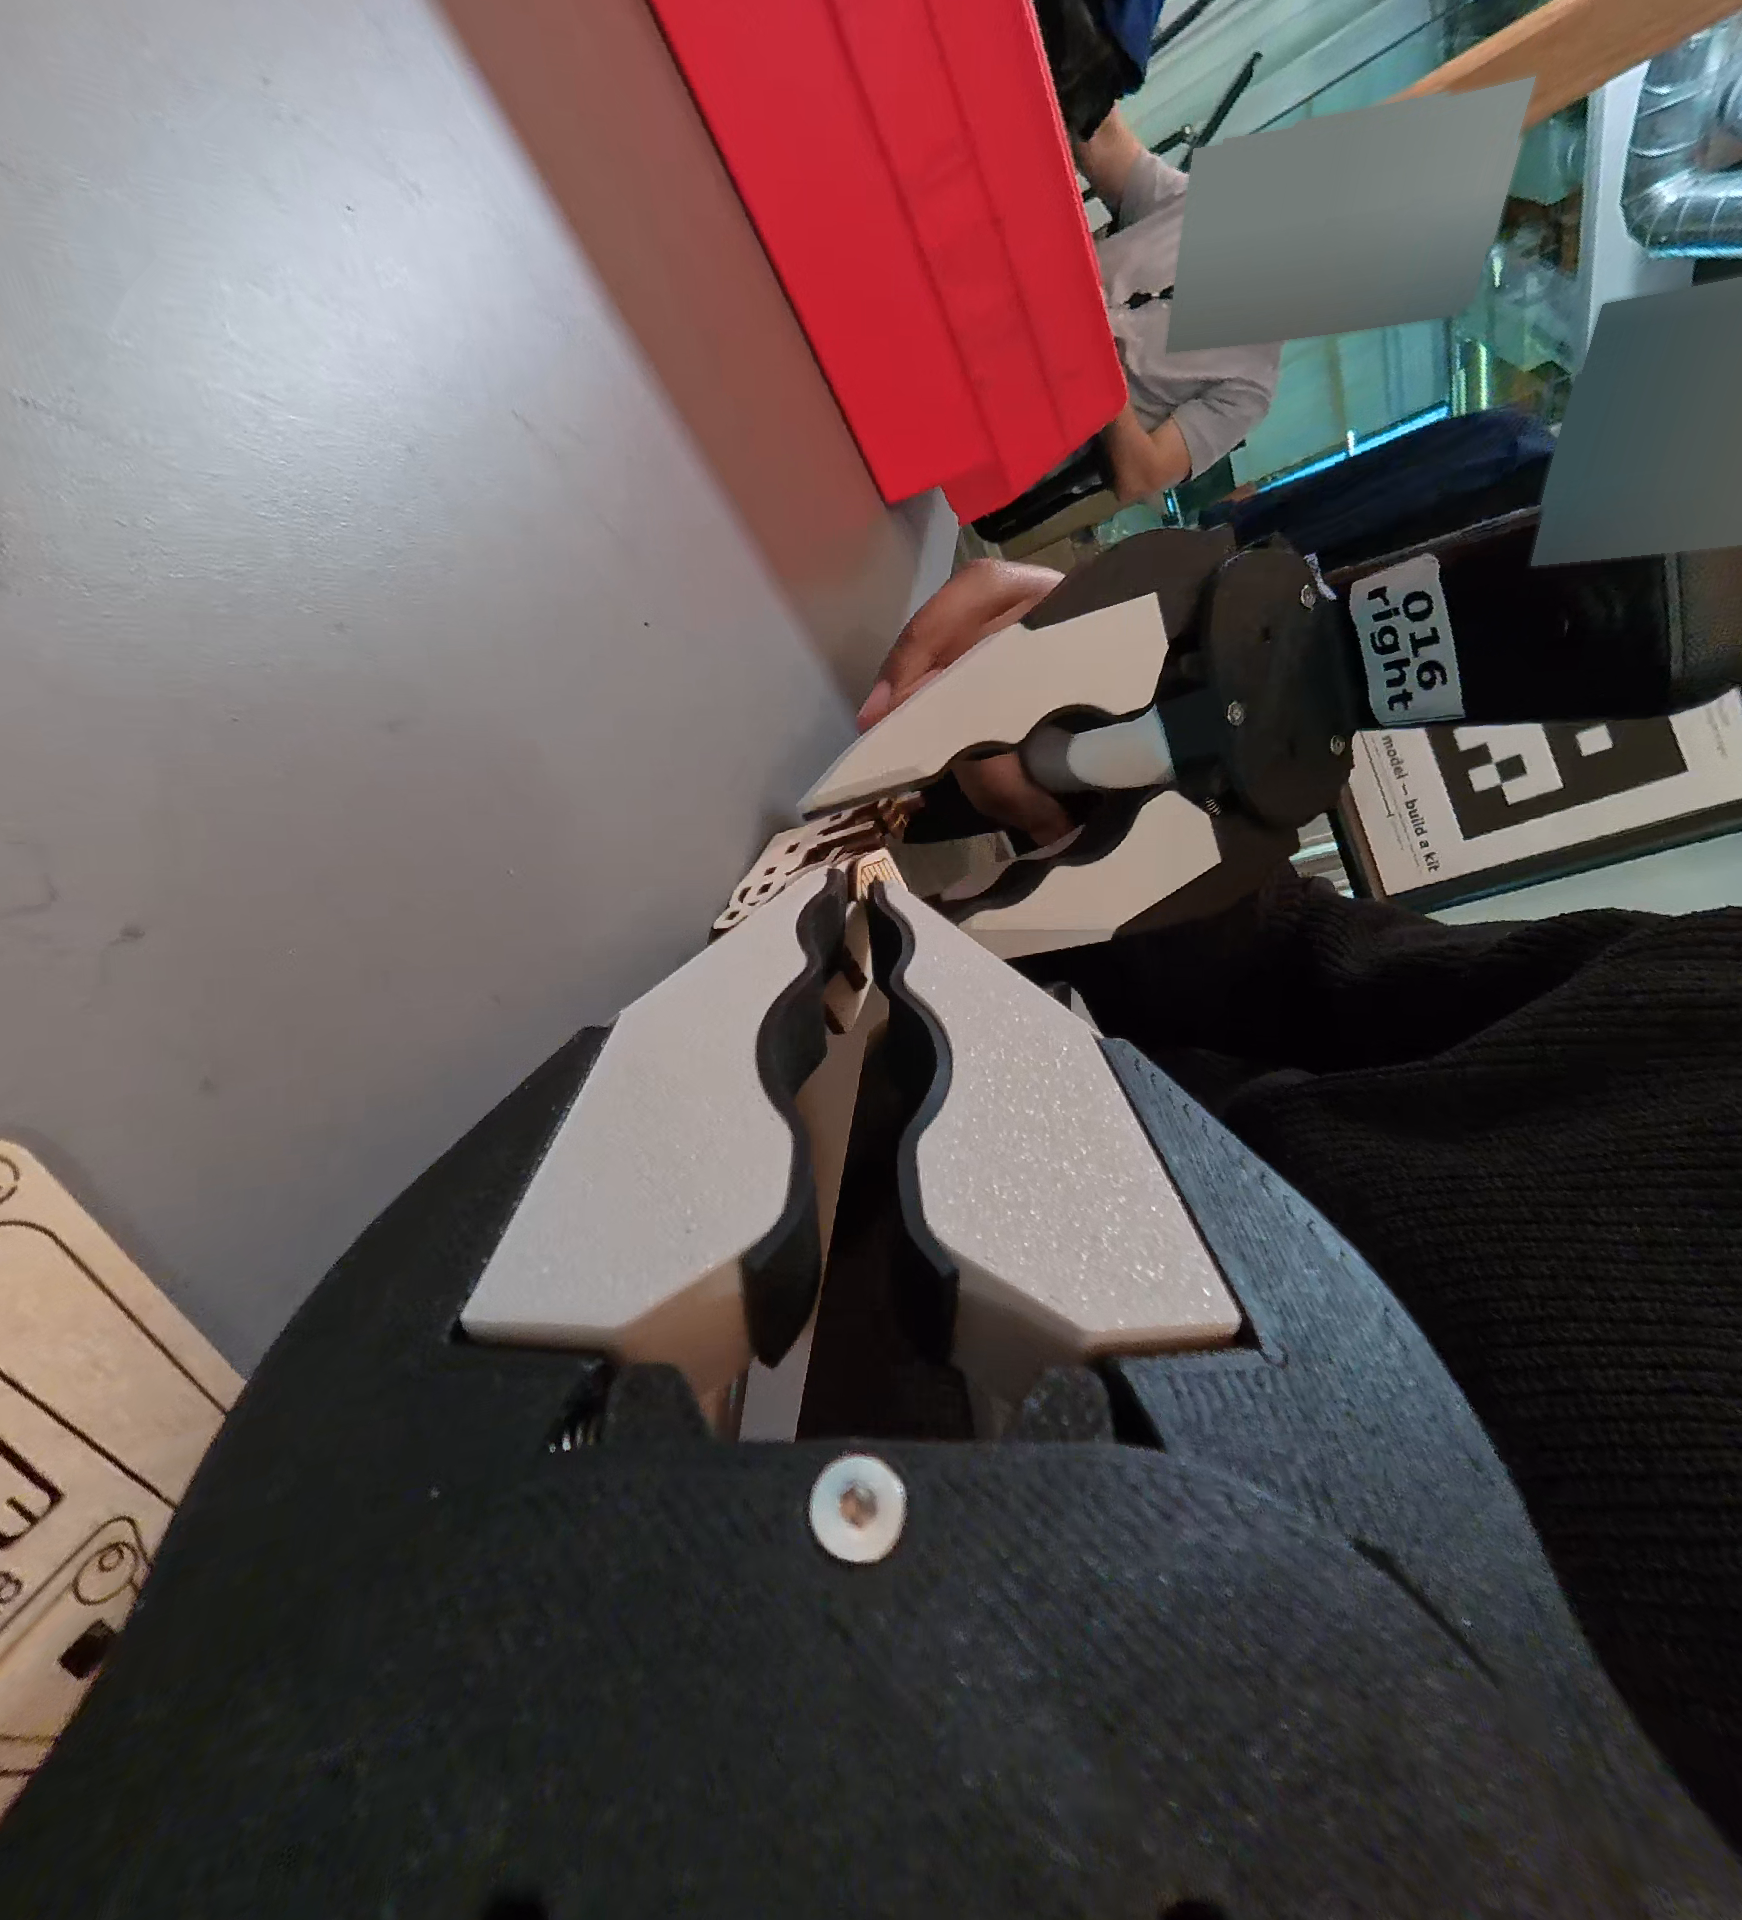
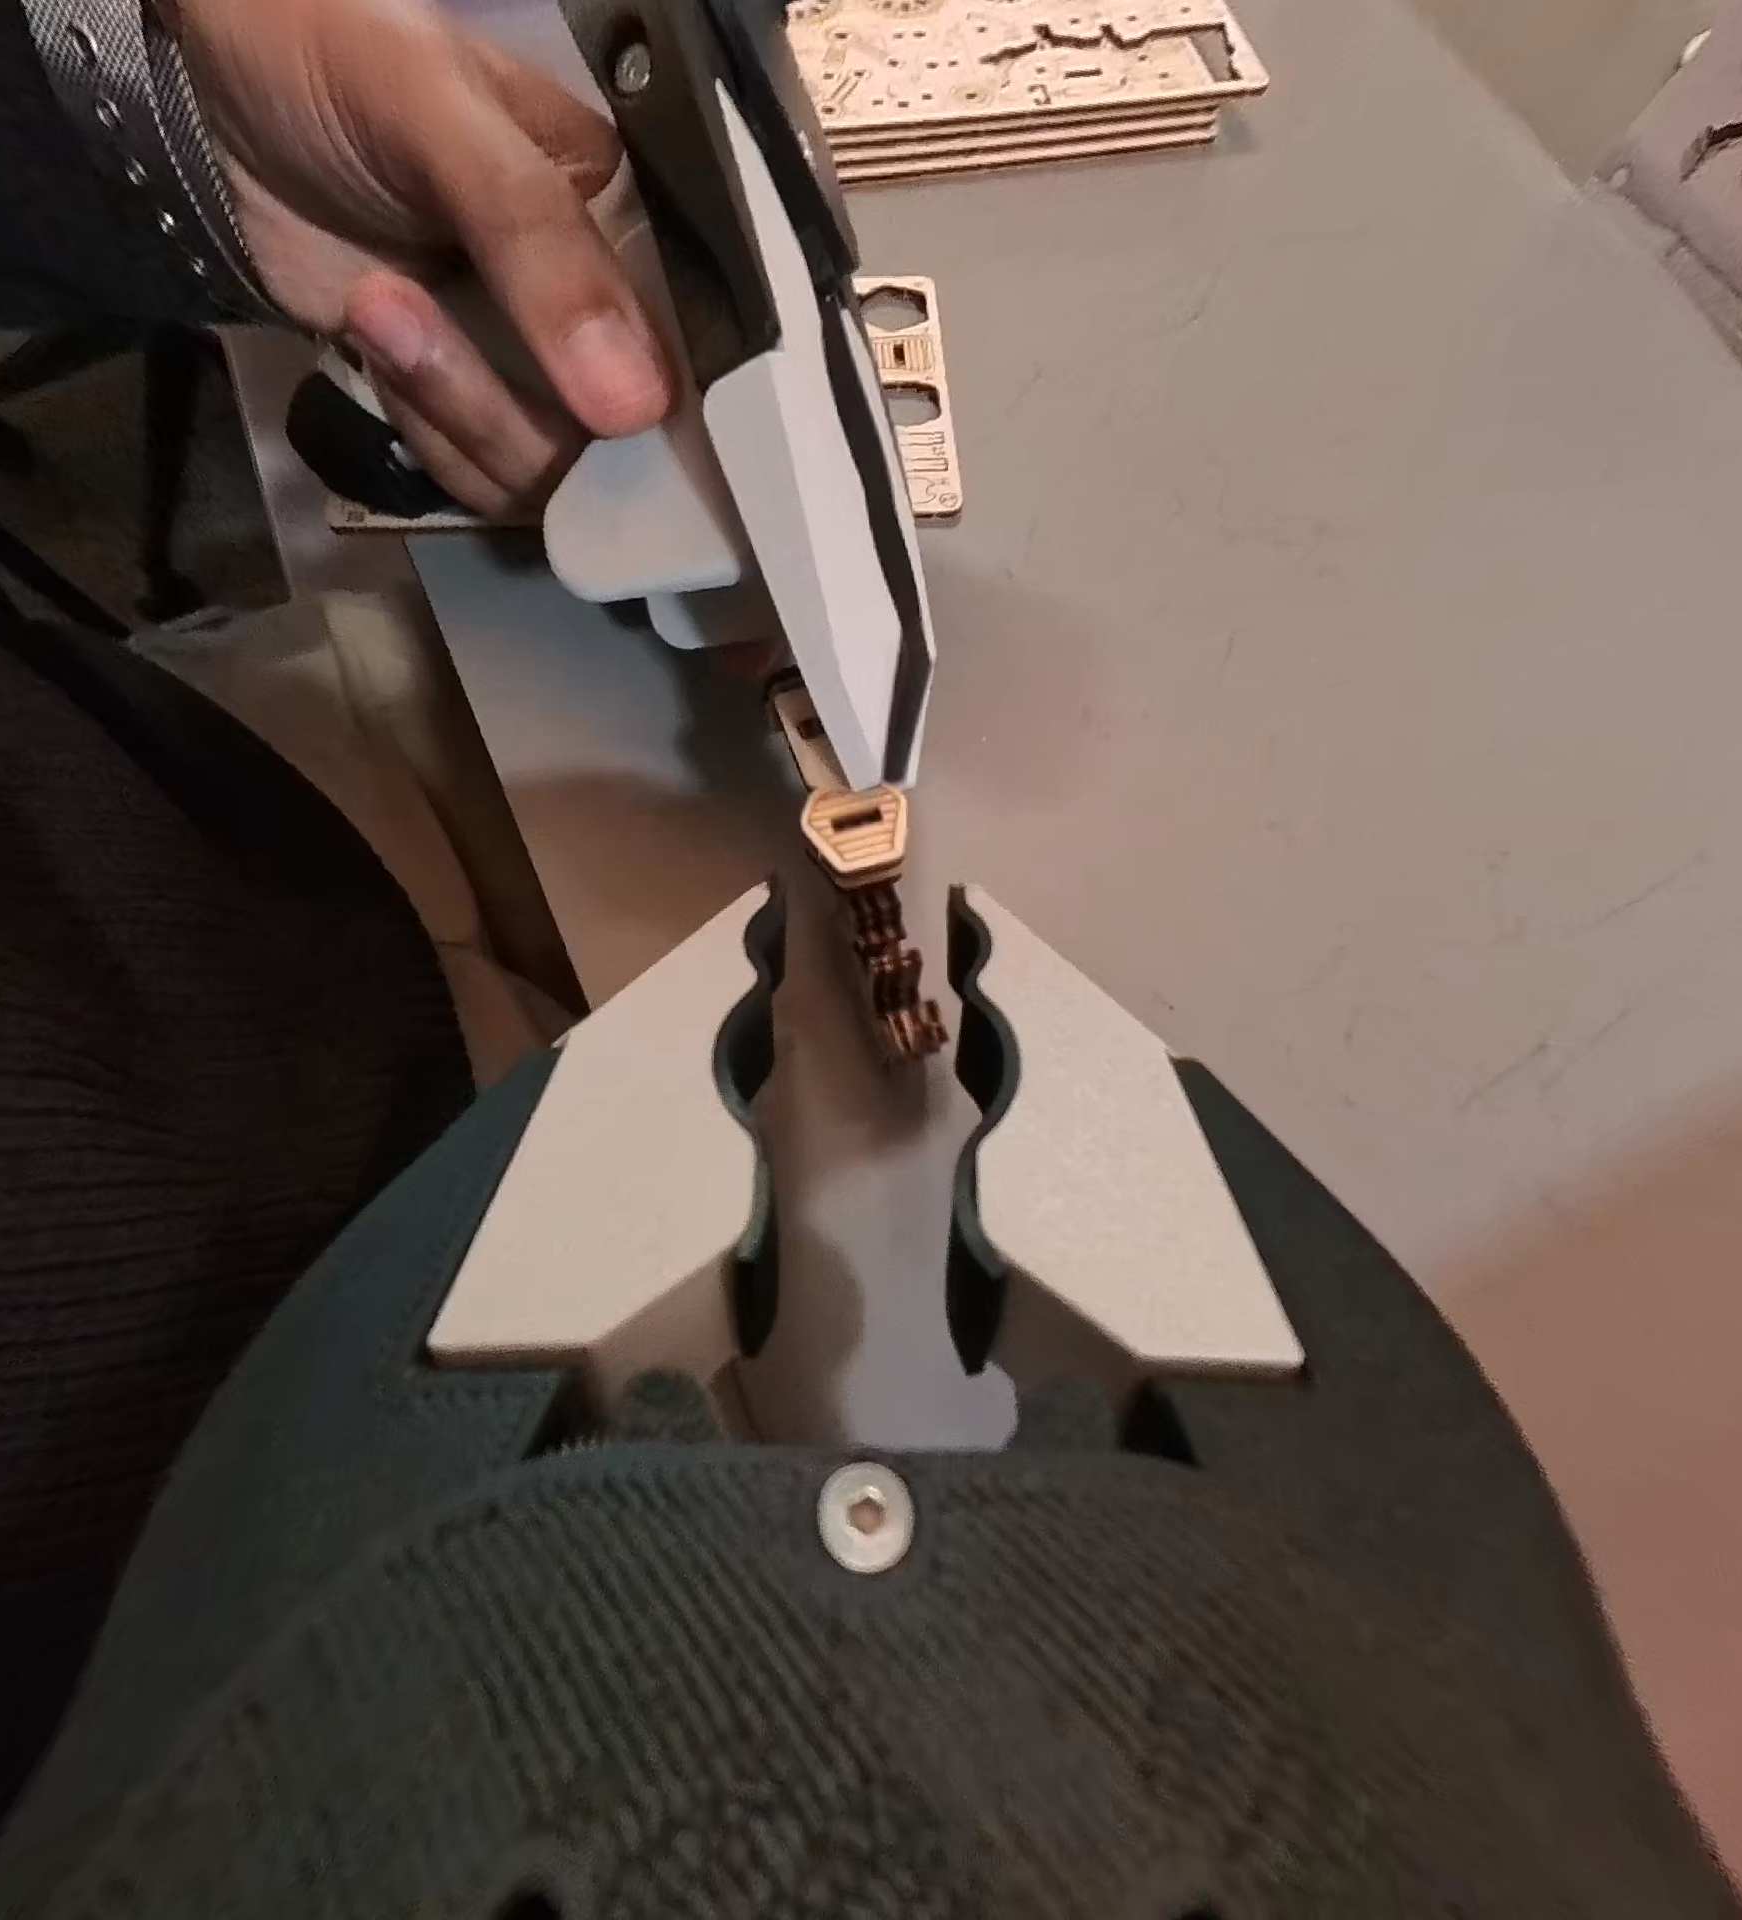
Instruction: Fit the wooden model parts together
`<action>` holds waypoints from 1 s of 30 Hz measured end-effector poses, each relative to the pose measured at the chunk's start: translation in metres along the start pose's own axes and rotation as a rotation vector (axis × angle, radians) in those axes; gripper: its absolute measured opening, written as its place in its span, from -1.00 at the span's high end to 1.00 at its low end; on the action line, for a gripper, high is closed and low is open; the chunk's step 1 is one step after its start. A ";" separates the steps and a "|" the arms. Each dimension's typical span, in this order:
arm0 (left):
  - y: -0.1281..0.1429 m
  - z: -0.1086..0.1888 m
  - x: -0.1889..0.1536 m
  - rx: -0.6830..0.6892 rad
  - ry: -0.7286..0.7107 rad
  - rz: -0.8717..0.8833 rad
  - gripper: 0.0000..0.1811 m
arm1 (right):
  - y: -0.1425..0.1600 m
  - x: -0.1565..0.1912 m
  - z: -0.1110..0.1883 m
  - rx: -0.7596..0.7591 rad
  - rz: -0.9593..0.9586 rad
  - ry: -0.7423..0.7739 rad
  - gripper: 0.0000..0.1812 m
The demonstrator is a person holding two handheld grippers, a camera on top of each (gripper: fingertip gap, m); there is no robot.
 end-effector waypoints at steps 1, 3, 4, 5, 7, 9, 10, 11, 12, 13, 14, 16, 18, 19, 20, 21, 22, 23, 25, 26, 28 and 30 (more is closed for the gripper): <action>0.001 -0.001 0.000 0.004 -0.001 -0.003 0.97 | 0.001 0.001 -0.002 0.008 0.012 -0.001 0.68; 0.002 -0.001 0.000 0.012 -0.004 -0.007 0.94 | 0.004 0.002 -0.005 0.028 0.035 0.004 0.80; 0.002 -0.001 0.000 0.013 -0.004 -0.012 0.88 | 0.005 0.001 -0.006 0.034 0.042 0.012 0.84; 0.000 0.000 -0.002 0.006 0.008 -0.018 0.80 | 0.006 0.000 -0.006 0.035 0.041 0.016 0.86; -0.007 0.004 -0.008 -0.030 0.040 -0.029 0.57 | 0.005 -0.002 -0.006 0.026 0.015 0.010 0.91; -0.020 0.014 -0.015 -0.103 0.067 -0.063 0.41 | 0.003 -0.007 -0.004 0.003 -0.039 0.014 0.91; -0.027 0.020 -0.018 -0.147 0.079 -0.085 0.34 | 0.001 -0.010 -0.003 -0.014 -0.078 0.014 0.91; -0.033 0.027 -0.023 -0.189 0.095 -0.107 0.29 | -0.002 -0.013 -0.001 -0.039 -0.129 0.009 0.91; -0.039 0.033 -0.026 -0.226 0.100 -0.128 0.26 | -0.005 -0.017 0.002 -0.073 -0.189 0.000 0.91; -0.044 0.039 -0.027 -0.264 0.096 -0.151 0.23 | -0.010 -0.021 0.005 -0.113 -0.256 -0.017 0.91; -0.049 0.044 -0.027 -0.301 0.084 -0.173 0.21 | -0.015 -0.023 0.008 -0.160 -0.327 -0.043 0.91; -0.054 0.050 -0.025 -0.350 0.047 -0.203 0.18 | -0.029 -0.030 0.017 -0.272 -0.482 -0.106 0.92; -0.054 0.048 -0.023 -0.364 0.026 -0.212 0.18 | -0.045 -0.037 0.029 -0.403 -0.645 -0.186 0.91; -0.052 0.044 -0.025 -0.358 0.031 -0.215 0.19 | -0.051 -0.039 0.034 -0.461 -0.717 -0.226 0.91; -0.049 0.039 -0.028 -0.343 0.045 -0.217 0.21 | -0.056 -0.041 0.038 -0.506 -0.769 -0.259 0.91; -0.046 0.033 -0.031 -0.329 0.061 -0.215 0.26 | -0.059 -0.042 0.041 -0.533 -0.797 -0.282 0.92; -0.043 0.027 -0.035 -0.320 0.078 -0.216 0.29 | -0.061 -0.042 0.042 -0.546 -0.805 -0.291 0.92; -0.040 0.022 -0.038 -0.316 0.091 -0.217 0.32 | -0.062 -0.041 0.042 -0.548 -0.799 -0.290 0.92; -0.036 0.013 -0.042 -0.311 0.110 -0.213 0.38 | -0.063 -0.038 0.041 -0.541 -0.774 -0.279 0.92; -0.035 0.010 -0.044 -0.310 0.123 -0.212 0.40 | -0.065 -0.035 0.041 -0.541 -0.766 -0.282 0.91; -0.034 0.007 -0.047 -0.314 0.141 -0.207 0.43 | -0.069 -0.029 0.040 -0.543 -0.763 -0.304 0.91; -0.034 0.008 -0.049 -0.323 0.163 -0.196 0.45 | -0.071 -0.023 0.038 -0.539 -0.765 -0.327 0.92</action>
Point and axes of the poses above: each gripper's, where its closed fingertips meet, z back along the fingers, y out of its underside, x = y × z across the jaws, the point moved 1 cm from there along z, back along the fingers, and after that the axes turned 4 degrees about y, right-handed, at the moved point
